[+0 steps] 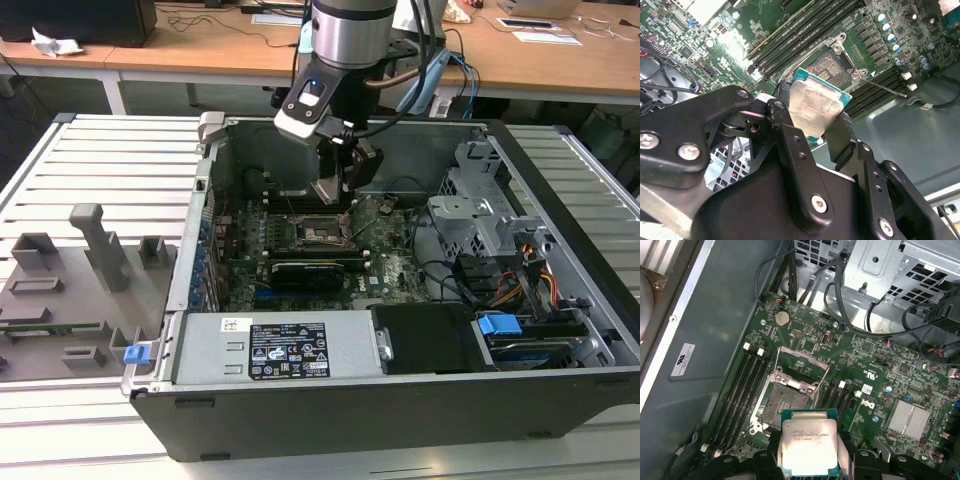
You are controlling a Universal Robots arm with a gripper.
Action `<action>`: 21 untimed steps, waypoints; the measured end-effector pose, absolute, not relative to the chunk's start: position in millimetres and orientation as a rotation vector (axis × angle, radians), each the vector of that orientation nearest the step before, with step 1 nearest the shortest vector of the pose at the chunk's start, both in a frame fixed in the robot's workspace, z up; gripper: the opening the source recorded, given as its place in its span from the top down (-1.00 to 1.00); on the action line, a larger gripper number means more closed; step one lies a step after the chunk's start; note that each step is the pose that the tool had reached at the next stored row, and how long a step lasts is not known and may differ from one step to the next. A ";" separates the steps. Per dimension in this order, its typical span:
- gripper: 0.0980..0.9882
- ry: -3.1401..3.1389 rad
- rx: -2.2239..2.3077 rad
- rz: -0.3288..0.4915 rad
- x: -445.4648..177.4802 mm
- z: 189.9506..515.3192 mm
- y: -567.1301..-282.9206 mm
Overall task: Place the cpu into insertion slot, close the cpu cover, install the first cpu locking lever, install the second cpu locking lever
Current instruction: 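Place the cpu into insertion slot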
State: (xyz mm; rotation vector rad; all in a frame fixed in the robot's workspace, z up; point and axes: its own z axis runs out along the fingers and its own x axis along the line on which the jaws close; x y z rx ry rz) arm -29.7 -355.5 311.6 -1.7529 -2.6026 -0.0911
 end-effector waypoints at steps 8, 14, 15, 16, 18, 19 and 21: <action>0.03 -2.602 -1.753 -0.091 -29.7 308.6 -355.5; 0.03 -2.602 -1.753 -0.091 -29.8 306.1 -355.5; 0.03 -2.602 -1.753 -0.091 -29.8 305.8 -355.5; 0.03 -2.602 -1.753 -0.091 -29.8 305.5 -355.6; 0.03 -2.602 -1.753 -0.090 -29.7 304.7 -355.6; 0.03 -2.602 -1.753 -0.090 -29.8 304.5 -355.6; 0.03 -2.602 -1.753 -0.090 -29.8 303.9 -355.6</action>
